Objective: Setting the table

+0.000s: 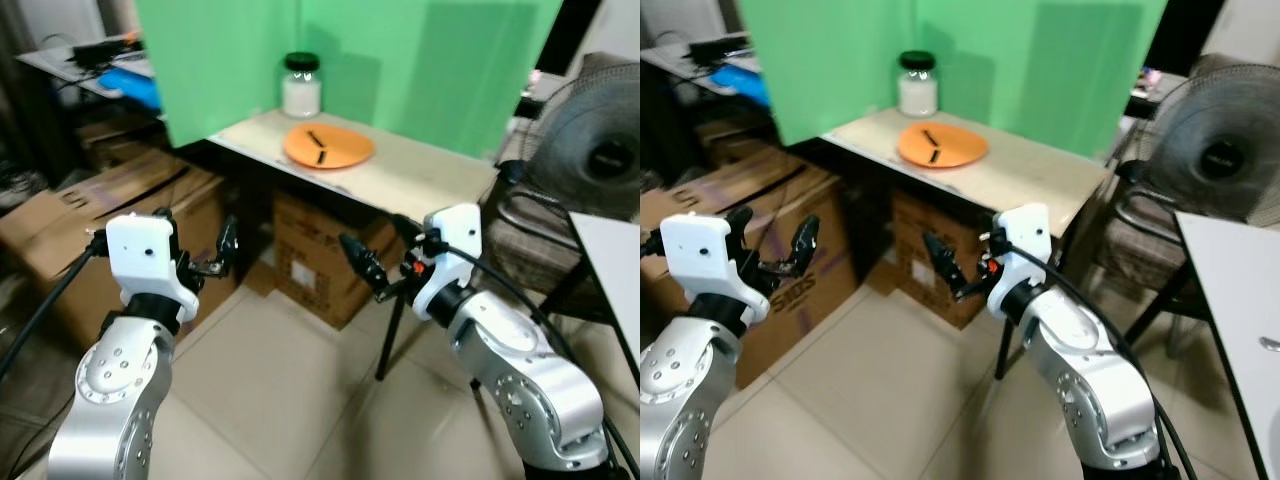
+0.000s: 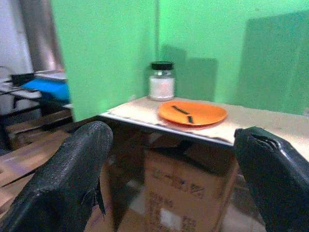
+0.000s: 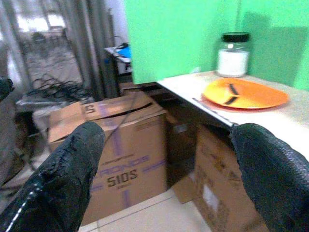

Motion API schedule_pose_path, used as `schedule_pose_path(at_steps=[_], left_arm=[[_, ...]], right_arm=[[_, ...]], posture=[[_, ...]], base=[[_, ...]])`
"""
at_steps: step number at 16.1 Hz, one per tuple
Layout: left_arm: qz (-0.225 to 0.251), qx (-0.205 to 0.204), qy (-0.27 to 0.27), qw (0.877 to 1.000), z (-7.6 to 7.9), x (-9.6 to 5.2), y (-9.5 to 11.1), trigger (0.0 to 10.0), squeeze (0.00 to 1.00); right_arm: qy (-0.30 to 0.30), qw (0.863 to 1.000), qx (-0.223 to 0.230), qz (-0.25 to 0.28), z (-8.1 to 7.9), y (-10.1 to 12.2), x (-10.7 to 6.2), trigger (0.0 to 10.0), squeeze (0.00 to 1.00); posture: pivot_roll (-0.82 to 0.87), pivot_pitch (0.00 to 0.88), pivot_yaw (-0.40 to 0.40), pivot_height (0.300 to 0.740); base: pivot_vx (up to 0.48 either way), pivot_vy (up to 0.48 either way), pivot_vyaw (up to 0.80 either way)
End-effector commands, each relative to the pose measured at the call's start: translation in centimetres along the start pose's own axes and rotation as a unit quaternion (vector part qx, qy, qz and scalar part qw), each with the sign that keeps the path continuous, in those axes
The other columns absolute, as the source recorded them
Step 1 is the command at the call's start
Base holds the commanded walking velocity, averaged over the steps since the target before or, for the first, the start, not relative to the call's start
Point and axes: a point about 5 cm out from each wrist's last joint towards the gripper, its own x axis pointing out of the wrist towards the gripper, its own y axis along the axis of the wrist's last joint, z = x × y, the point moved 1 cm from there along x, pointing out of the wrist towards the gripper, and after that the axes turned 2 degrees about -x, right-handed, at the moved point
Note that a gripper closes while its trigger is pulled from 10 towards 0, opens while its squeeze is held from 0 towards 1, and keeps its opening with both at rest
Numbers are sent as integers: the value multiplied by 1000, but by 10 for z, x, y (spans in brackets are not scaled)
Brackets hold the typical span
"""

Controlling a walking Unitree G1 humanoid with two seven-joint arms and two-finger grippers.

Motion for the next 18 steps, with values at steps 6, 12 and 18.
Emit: schedule_pose_path(at_steps=[6, 12, 18], left_arm=[[5, -2, -22, 1000, 7, 4, 2, 10000, 0], [4, 2, -28, 1000, 8, 6, 3, 10000, 0], [4, 10, -33, 999, 8, 8, 2, 10000, 0]], right_arm=[[-16, 1000, -5, -1, 7, 0, -4, 10000, 0], [-12, 1000, -8, -1, 6, 0, -3, 10000, 0], [-29, 1000, 6, 2, 11, 1, -3, 10000, 0]], posture=[[-64, 0, 21, 740], [-61, 0, 23, 740], [-63, 0, 18, 740]], base=[[399, 0, 0], [402, 0, 267], [401, 0, 0]])
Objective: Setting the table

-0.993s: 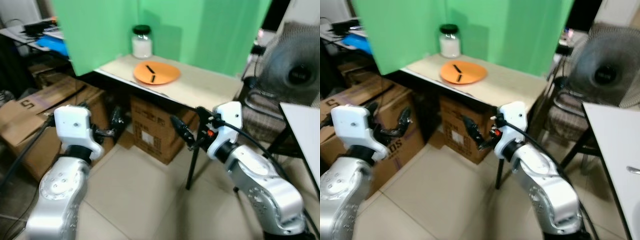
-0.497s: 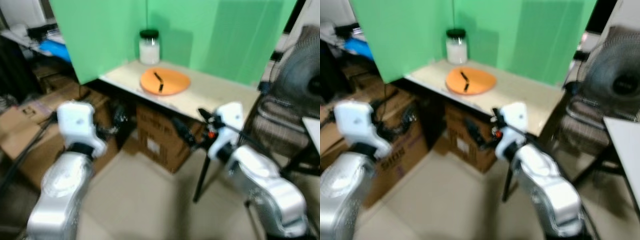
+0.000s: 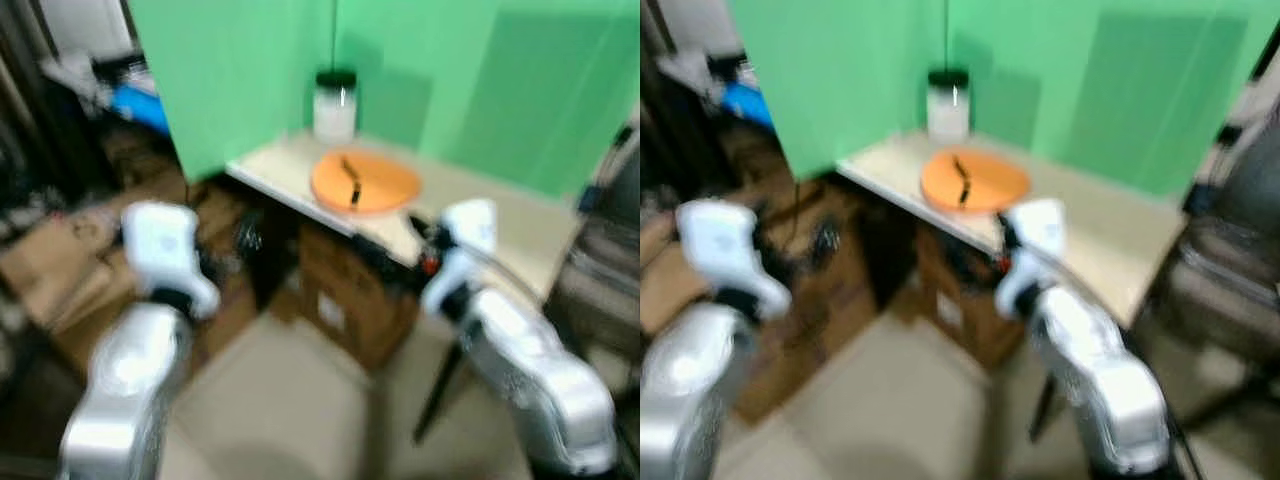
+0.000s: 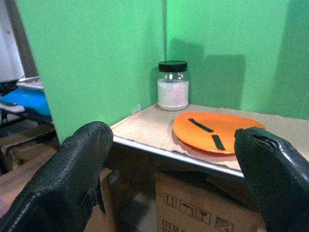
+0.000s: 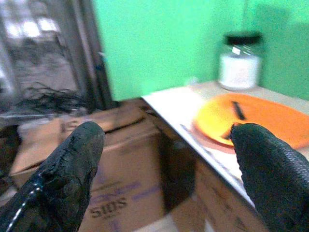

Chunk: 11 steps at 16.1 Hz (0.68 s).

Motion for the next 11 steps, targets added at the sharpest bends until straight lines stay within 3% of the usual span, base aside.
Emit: schedule_pose_path(at_steps=[1, 11], left_arm=[[6, 10, 9, 1000, -7, 0, 3, 10000, 0], [7, 14, 1, 1000, -8, 2, 3, 10000, 0]], right_arm=[[7, 1000, 3, 5, -4, 3, 2, 10000, 0], [4, 1000, 8, 5, -4, 5, 3, 10000, 0]], posture=[[-62, 0, 16, 740], [-71, 0, 35, 740]], base=[[401, 0, 0], [399, 0, 0]])
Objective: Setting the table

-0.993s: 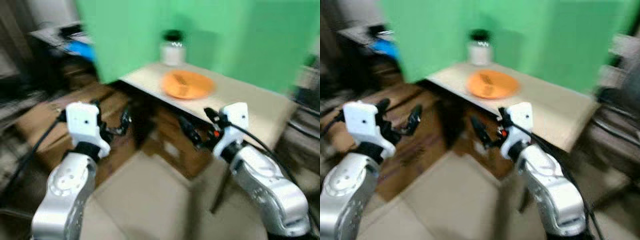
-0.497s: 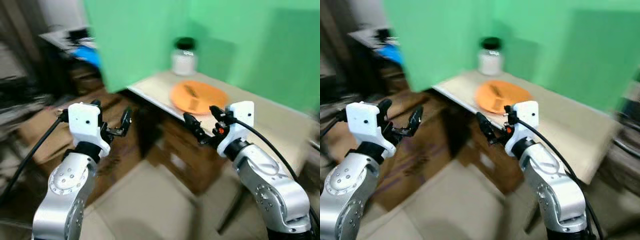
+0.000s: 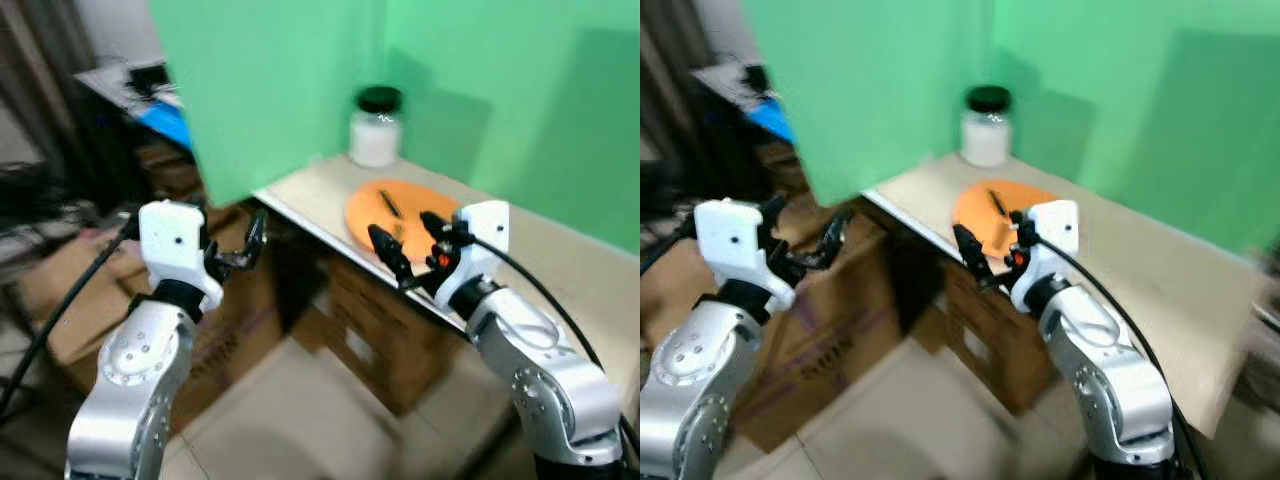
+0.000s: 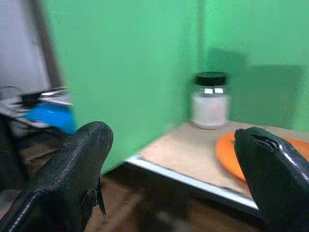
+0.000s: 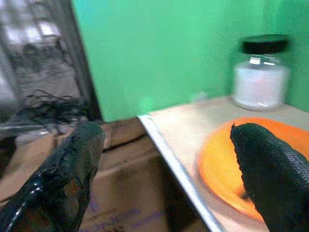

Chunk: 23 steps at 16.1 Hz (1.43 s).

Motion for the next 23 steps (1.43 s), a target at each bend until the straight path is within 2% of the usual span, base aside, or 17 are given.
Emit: schedule_pose_path(at_steps=[1, 4, 8, 12, 17, 18, 20, 23], left_arm=[[-10, 9, -1, 1000, -7, -1, -2, 10000, 0], [-12, 17, -24, 999, -5, 3, 0, 10000, 0], [-16, 20, -32, 999, -5, 2, 0, 10000, 0], [-29, 17, -50, 998, -1, -1, -6, 10000, 0], [-44, 24, -86, 995, 1, 1, -15, 10000, 0], [-61, 32, -120, 990, 4, -2, -23, 10000, 0], [-74, 29, -157, 984, 8, -5, -29, 10000, 0], [-93, 49, -219, 970, 10, -8, -41, 10000, 0]], right_arm=[[8, 1000, -4, 5, -8, 3, 2, 10000, 0], [-15, 1000, 6, 15, -6, 3, -1, 10000, 0], [-6, 1000, 5, 10, -8, 1, -1, 10000, 0], [-6, 1000, 13, 2, -7, 2, -1, 10000, 0], [-21, 1000, 4, 0, 0, 4, -9, 10000, 0], [-17, 1000, -2, -6, 0, 3, -11, 10000, 0], [-12, 1000, -4, -11, 1, 2, -13, 10000, 0], [1, 1000, -6, -24, 4, 1, -15, 10000, 0]], posture=[[-73, 0, 51, 740], [-56, 0, 77, 740], [-50, 0, 69, 740], [-65, 0, 61, 740], [-94, 0, 71, 740], [-100, 0, 68, 740], [-102, 0, 63, 740], [-107, 0, 54, 740]], base=[[398, 0, 0], [400, 0, 0], [400, 0, 0], [398, 0, -781], [400, 0, -779], [364, 0, 0], [169, 0, 0], [0, 0, 0]])
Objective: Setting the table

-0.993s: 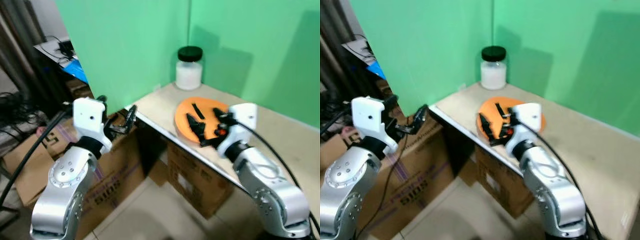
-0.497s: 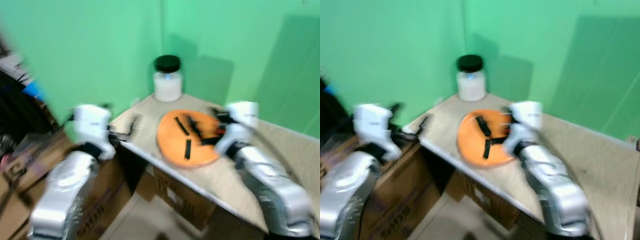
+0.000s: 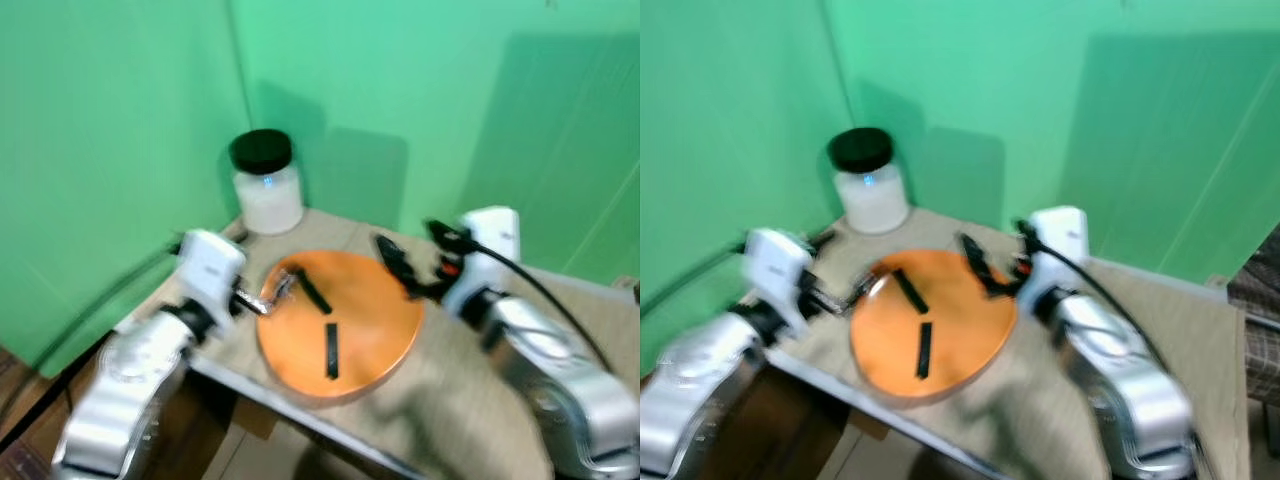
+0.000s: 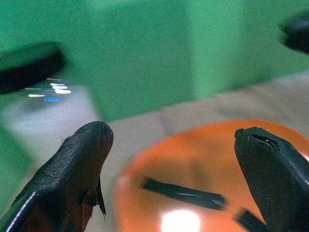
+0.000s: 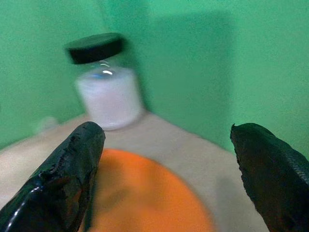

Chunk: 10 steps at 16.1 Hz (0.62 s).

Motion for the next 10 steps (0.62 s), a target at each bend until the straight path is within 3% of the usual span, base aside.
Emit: schedule_pose_path(at_steps=[1, 2, 3, 4, 5, 7, 10], left_arm=[[-22, 15, -8, 1000, -9, -5, -8, 10000, 0], [-37, 27, -16, 999, -13, -4, -14, 10000, 0], [-60, 55, -22, 996, -22, -4, -21, 10000, 0], [-60, 55, -22, 996, -22, -4, -21, 10000, 0], [-73, 72, -29, 994, -30, -2, -25, 10000, 0], [-86, 81, -68, 991, -36, 4, -31, 10000, 0], [-113, 90, -51, 988, -49, 5, -53, 10000, 0]], right_arm=[[28, 1000, 7, 1, -7, 3, 1, 10000, 0], [31, 999, 9, -8, -5, 2, 1, 10000, 0], [41, 999, 10, -19, -3, 0, 2, 10000, 882], [41, 999, 10, -19, -3, 0, 2, 10000, 882], [51, 998, -1, -34, -1, -2, 4, 10000, 1000], [67, 996, -18, -54, 4, -6, 6, 10000, 1000], [101, 993, -22, -50, 2, -6, 8, 10000, 1000]], posture=[[-106, 0, 51, 740], [-108, 0, 50, 740], [-106, 0, 47, 740], [-106, 0, 47, 740], [-106, 0, 47, 740], [-108, 0, 44, 740], [-107, 0, 44, 740]], base=[[0, 0, 0], [0, 0, 0], [0, 0, 0], [0, 0, 0], [0, 0, 0], [0, 0, 0], [0, 0, 0]])
